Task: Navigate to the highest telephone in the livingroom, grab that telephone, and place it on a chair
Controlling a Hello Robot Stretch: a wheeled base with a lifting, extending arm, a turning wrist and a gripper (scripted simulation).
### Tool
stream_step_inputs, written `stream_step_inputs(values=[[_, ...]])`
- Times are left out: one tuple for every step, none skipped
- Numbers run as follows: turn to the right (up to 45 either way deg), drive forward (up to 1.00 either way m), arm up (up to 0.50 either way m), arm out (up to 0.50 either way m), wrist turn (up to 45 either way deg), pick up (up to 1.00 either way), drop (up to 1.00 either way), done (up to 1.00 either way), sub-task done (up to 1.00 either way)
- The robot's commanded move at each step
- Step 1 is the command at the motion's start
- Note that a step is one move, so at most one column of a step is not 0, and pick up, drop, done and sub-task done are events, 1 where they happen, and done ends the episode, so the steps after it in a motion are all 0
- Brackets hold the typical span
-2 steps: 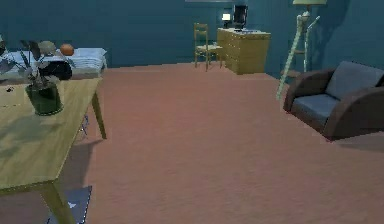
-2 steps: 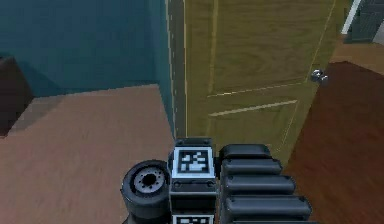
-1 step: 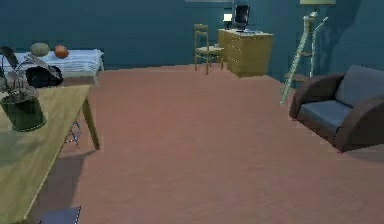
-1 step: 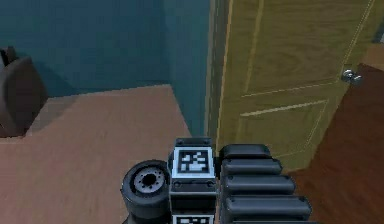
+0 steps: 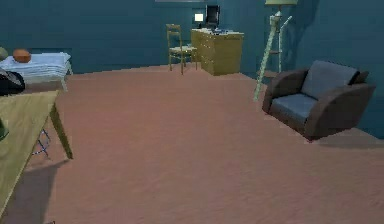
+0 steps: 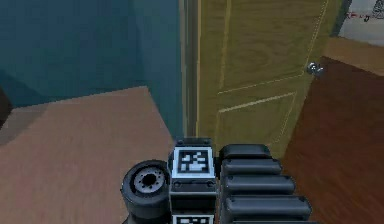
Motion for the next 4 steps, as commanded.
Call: stream_step_inputs(values=[[0.0, 1.0, 0.0, 0.0, 0.0, 0.0, 0.0, 0.0, 0.0], [0.0, 1.0, 0.0, 0.0, 0.0, 0.0, 0.0, 0.0, 0.0], [0.0, 1.0, 0.0, 0.0, 0.0, 0.0, 0.0, 0.0, 0.0], [0.0, 1.0, 0.0, 0.0, 0.0, 0.0, 0.0, 0.0, 0.0]])
